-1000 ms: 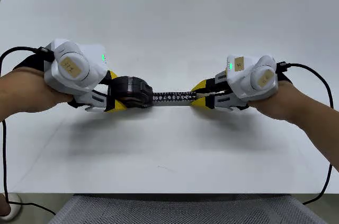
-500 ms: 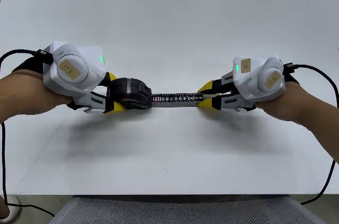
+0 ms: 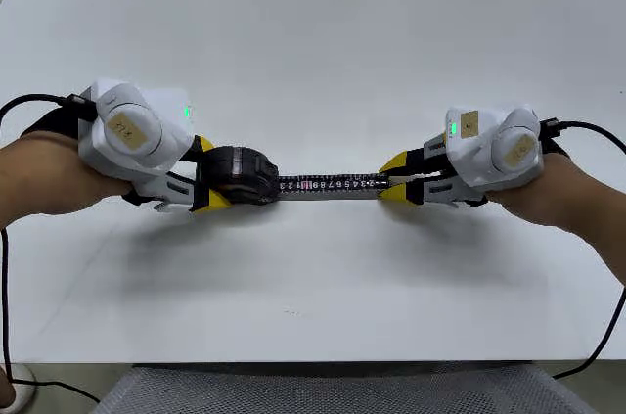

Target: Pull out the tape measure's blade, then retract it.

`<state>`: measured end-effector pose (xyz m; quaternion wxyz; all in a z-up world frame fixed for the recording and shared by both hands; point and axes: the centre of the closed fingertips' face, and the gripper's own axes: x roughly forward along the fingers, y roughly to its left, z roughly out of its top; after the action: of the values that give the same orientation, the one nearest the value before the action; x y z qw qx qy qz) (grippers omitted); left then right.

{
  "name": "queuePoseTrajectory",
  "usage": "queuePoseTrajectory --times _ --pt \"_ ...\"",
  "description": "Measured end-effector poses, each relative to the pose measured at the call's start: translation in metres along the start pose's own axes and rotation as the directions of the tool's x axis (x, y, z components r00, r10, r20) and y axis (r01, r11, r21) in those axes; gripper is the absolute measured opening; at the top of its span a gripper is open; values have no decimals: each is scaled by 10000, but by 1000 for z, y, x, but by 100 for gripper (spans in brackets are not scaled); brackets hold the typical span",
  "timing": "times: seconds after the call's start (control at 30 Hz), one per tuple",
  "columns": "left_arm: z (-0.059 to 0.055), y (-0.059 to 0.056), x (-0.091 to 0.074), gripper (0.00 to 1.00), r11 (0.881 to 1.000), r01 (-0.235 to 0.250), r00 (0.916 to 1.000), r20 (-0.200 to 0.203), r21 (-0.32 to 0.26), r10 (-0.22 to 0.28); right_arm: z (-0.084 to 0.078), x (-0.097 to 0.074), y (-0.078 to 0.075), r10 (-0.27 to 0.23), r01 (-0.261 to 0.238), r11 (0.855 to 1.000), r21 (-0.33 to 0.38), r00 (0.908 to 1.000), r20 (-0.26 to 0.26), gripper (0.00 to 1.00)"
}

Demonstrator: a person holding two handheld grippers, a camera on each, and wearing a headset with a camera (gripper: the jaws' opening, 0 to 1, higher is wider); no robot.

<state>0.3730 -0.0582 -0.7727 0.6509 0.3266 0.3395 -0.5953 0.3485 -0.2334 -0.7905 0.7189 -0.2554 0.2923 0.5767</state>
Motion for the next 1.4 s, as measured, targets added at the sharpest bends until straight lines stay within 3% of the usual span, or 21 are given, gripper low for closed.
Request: queuePoseTrajectory --times 1.4 --pt "1 -1 0 27 10000 26 10000 7 44 -27 -35 -38 -1 -133 142 9998 105 9963 -854 8"
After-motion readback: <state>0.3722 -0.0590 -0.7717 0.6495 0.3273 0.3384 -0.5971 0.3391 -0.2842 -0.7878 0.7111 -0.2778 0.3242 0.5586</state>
